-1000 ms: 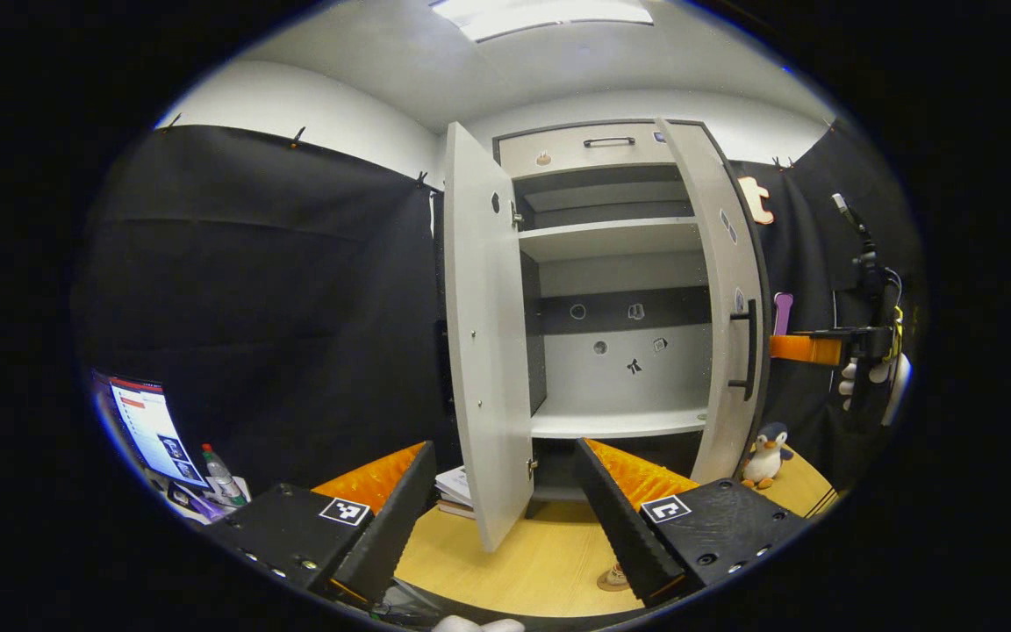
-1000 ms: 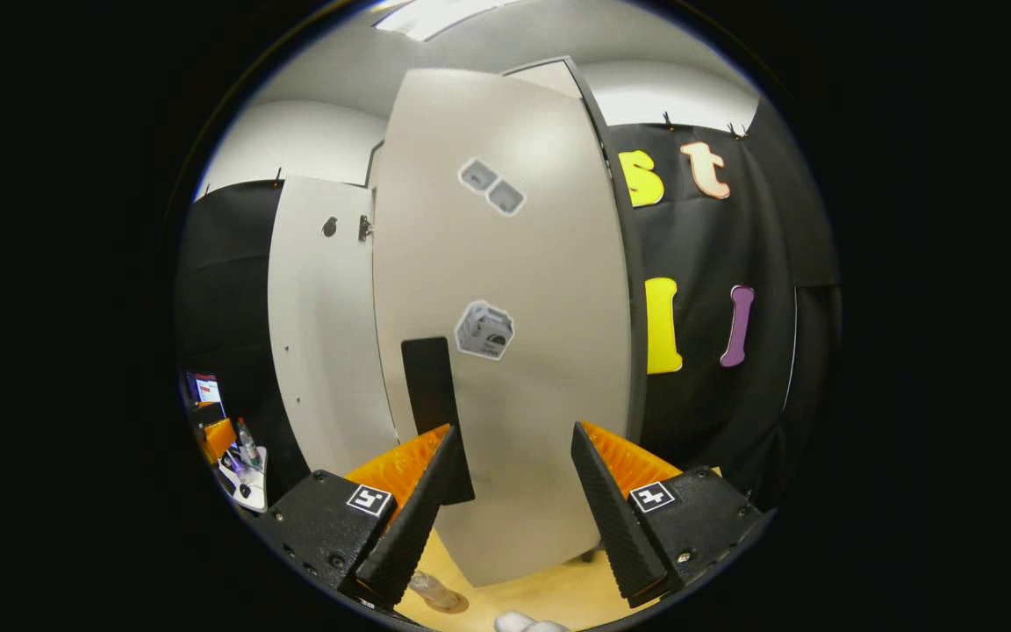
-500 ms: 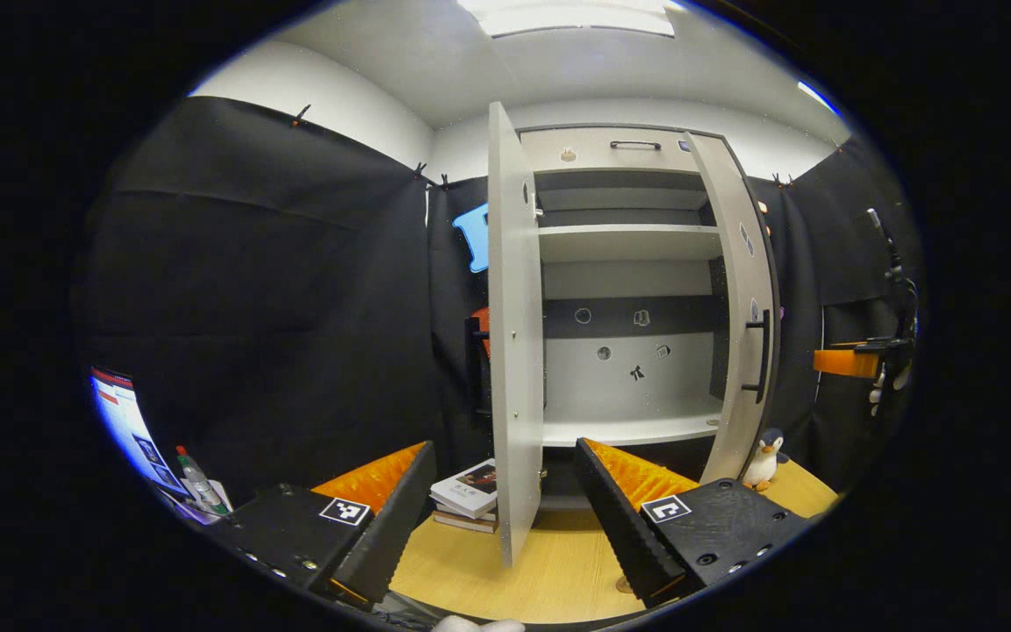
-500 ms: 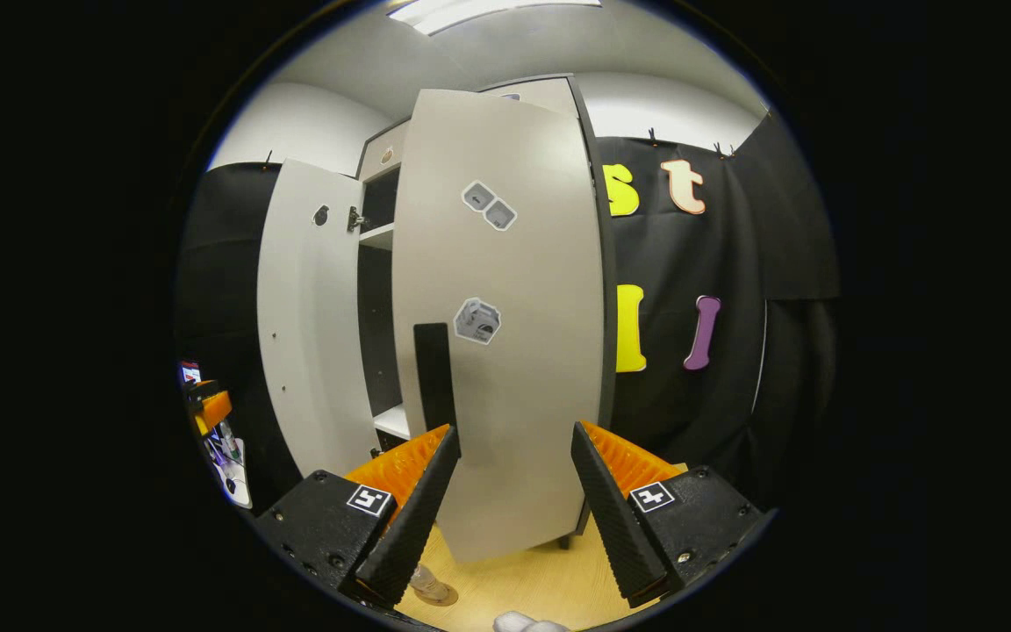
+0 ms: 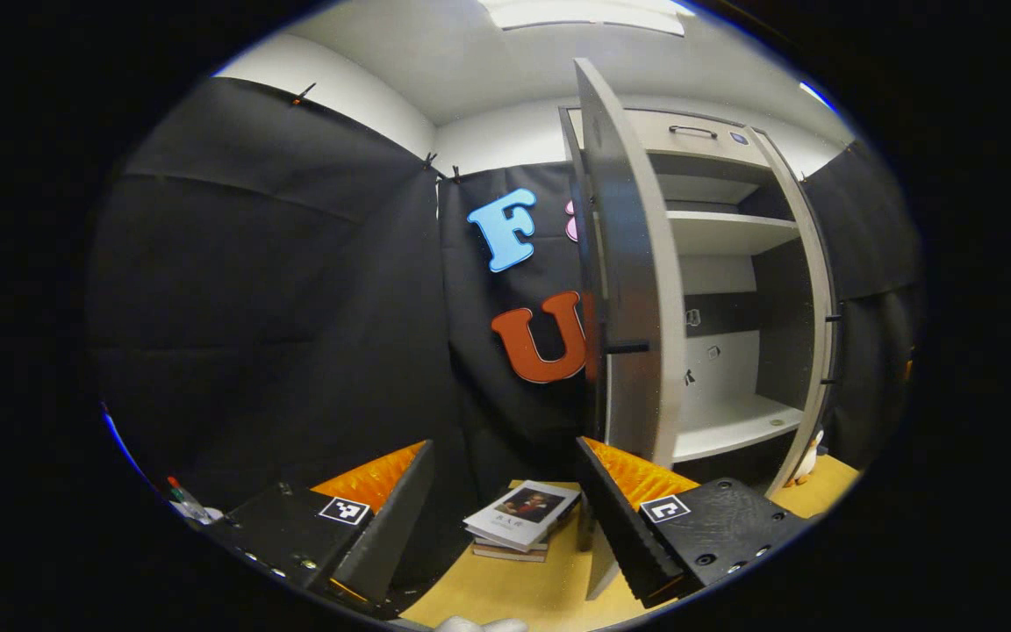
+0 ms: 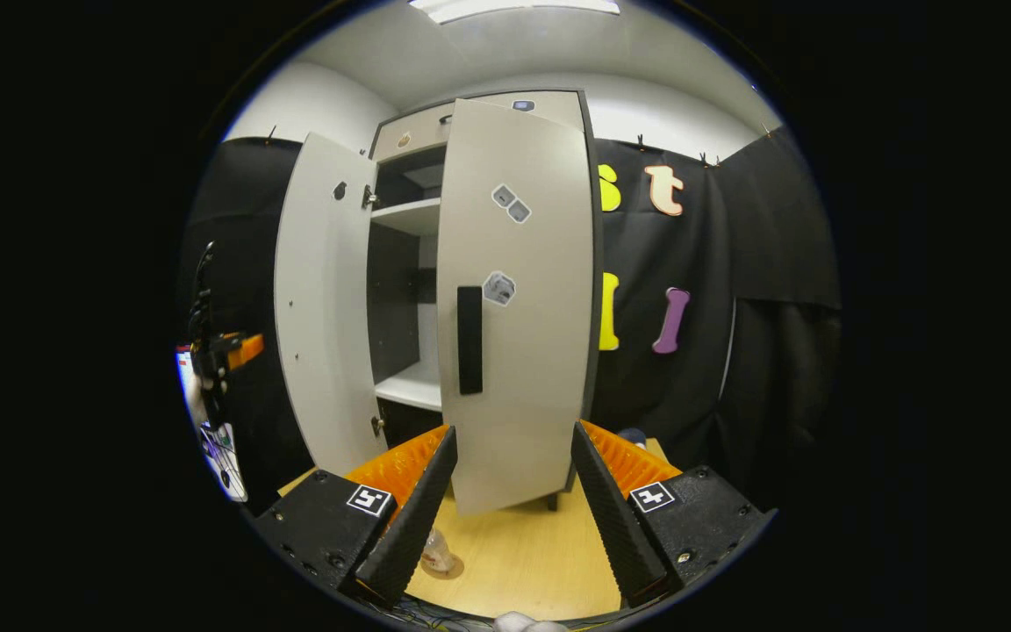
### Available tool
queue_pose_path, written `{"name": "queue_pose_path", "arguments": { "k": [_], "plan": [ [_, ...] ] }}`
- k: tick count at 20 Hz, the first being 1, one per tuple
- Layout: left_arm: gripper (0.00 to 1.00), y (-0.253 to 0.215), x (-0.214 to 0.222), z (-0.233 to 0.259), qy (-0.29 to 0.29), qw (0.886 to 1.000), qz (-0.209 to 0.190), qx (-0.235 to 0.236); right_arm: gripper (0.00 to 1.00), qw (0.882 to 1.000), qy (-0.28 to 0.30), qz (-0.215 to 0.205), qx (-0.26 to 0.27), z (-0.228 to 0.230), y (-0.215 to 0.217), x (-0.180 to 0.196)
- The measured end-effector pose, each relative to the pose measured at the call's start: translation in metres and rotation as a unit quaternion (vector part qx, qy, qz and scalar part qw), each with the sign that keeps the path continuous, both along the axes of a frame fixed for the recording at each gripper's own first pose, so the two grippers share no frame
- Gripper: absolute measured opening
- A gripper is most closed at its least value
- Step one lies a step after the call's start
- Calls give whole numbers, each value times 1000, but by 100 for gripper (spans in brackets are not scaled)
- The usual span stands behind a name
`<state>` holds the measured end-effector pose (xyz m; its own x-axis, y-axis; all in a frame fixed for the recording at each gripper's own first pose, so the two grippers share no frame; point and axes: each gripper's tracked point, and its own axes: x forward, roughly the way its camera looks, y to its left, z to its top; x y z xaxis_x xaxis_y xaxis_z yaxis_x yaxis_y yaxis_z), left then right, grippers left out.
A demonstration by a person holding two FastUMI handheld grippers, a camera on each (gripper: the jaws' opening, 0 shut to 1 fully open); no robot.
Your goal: Grasp the bottle in the cabinet with the left hand and place it on the coaster, then close the right door with the right hand and the left door with the left hand.
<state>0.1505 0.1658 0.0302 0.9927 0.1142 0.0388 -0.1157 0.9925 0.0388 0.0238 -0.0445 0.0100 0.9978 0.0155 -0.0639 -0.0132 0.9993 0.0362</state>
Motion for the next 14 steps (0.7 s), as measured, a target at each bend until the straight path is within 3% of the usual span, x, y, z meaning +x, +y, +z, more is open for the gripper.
{"name": "queue_pose_path", "arguments": {
  "k": [6,7,8,9,10,14],
  "plan": [
    [95,-9,47,18,-20,999,-44,-7,81,999,16,-28,8,-9,9,-27],
    [95,-9,46,18,-21,999,-44,-6,81,999,18,-31,8,-10,10,-31],
    [89,-10,46,20,-26,999,-45,-1,81,999,19,-35,9,-11,9,-34],
    [94,-9,48,21,-27,999,-46,1,81,999,22,-38,11,-12,9,-37],
    [90,-9,48,20,-27,999,-46,0,81,999,25,-39,14,-12,10,-39],
    [91,-11,48,19,-26,998,-53,-5,81,999,29,-33,9,-12,12,-39]
  ]
}}
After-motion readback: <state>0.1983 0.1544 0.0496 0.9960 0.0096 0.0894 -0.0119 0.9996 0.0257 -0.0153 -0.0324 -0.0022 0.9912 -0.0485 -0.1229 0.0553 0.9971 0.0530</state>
